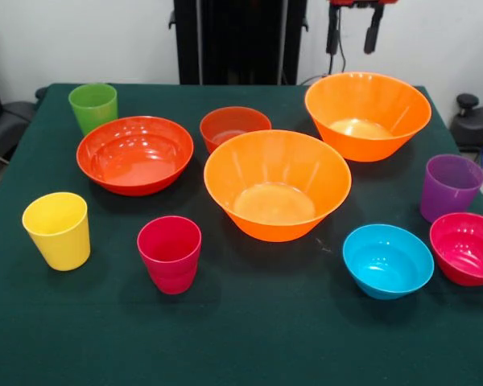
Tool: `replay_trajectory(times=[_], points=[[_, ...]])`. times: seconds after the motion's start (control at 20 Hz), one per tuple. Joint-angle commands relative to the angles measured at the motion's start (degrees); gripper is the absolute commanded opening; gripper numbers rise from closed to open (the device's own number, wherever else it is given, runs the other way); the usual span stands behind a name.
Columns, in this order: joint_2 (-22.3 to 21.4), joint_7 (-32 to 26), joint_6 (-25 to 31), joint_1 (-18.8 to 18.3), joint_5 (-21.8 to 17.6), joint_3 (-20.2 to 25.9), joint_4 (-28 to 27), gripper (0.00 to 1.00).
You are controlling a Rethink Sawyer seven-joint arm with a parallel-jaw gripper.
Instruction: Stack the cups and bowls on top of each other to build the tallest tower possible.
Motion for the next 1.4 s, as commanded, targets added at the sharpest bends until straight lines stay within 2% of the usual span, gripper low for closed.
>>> replay_trajectory(times=[0.05, 0.35, 0.75, 1.4], points=[[8.3, 7.7, -3.7, -3.0, -1.5, 2.1, -3.7, 1.0], [12.3, 7.2, -4.7, -5.6, -1.2, 2.5, -7.2, 1.0], [12.0, 6.6, -3.9, -9.3, -1.5, 5.6, -6.9, 1.0], [15.7, 4.8, -7.4, -12.0, -4.5, 7.6, -8.1, 1.0]])
